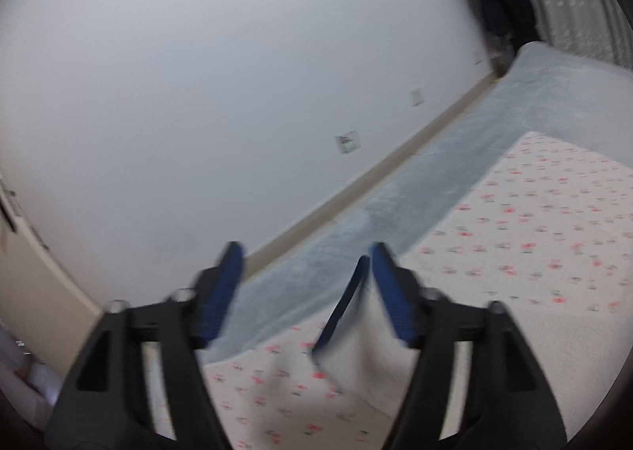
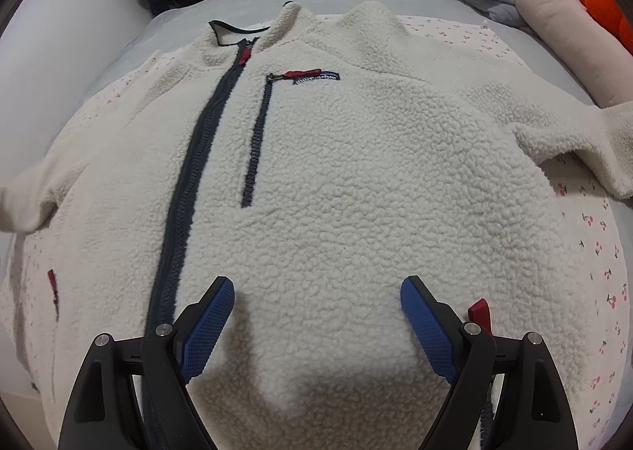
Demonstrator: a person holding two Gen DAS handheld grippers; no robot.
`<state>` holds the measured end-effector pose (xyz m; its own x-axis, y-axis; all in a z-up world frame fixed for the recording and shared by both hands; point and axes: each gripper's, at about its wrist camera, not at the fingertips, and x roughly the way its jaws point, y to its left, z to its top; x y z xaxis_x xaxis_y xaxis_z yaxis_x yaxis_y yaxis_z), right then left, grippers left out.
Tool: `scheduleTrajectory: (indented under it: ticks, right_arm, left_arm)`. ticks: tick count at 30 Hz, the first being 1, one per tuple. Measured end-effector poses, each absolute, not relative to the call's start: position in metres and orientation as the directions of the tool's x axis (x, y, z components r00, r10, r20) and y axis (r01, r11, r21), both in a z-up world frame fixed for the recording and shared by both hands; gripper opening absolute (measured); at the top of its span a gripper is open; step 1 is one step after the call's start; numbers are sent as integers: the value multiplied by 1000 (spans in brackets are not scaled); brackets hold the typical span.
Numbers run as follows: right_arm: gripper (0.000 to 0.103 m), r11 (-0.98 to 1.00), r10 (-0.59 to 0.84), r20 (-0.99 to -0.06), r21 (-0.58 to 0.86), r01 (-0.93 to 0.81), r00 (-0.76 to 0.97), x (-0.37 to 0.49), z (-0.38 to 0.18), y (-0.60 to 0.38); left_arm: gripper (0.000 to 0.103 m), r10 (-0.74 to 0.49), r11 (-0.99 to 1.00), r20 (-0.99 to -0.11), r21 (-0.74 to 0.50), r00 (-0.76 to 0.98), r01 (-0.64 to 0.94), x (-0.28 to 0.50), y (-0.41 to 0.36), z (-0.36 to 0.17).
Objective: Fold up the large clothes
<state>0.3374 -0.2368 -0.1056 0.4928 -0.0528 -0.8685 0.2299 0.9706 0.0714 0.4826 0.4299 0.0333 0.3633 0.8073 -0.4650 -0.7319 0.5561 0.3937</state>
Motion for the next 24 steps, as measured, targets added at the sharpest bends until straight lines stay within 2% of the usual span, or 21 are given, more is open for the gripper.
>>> scheduleTrajectory:
  ticks: [3,6,11,14,19,24]
  right_arm:
    - [88,977,-29,-867,79,196,497,345,-92,-244]
    - [88,986,-92,-861,-8,168,500,364,-77,-255]
    - [88,991,-130,-821,-109,72,556,414,-52,-285]
    - [88,988,-146,-813,-143,50,563,443,-48,-316]
    - [88,971,-239,-800,-211,116,550,476,-55,-390]
    - [88,945,-326,-804,-276,174,497,492,-70,-470]
  left_arm:
    - [80,690,701,-548,340,473,-627,492,395,28]
    - [80,477,866,-672,251,566,-432,514,341,15]
    - [82,196,979,-747,180,635,-92,555,224,-6]
    - [82,117,978,-773,197,623,61,576,156,-23]
    - [82,2,935,-799,214,602,281,605,49,-50]
    - [82,-53,917,-817,188,574,352,633,1,-74]
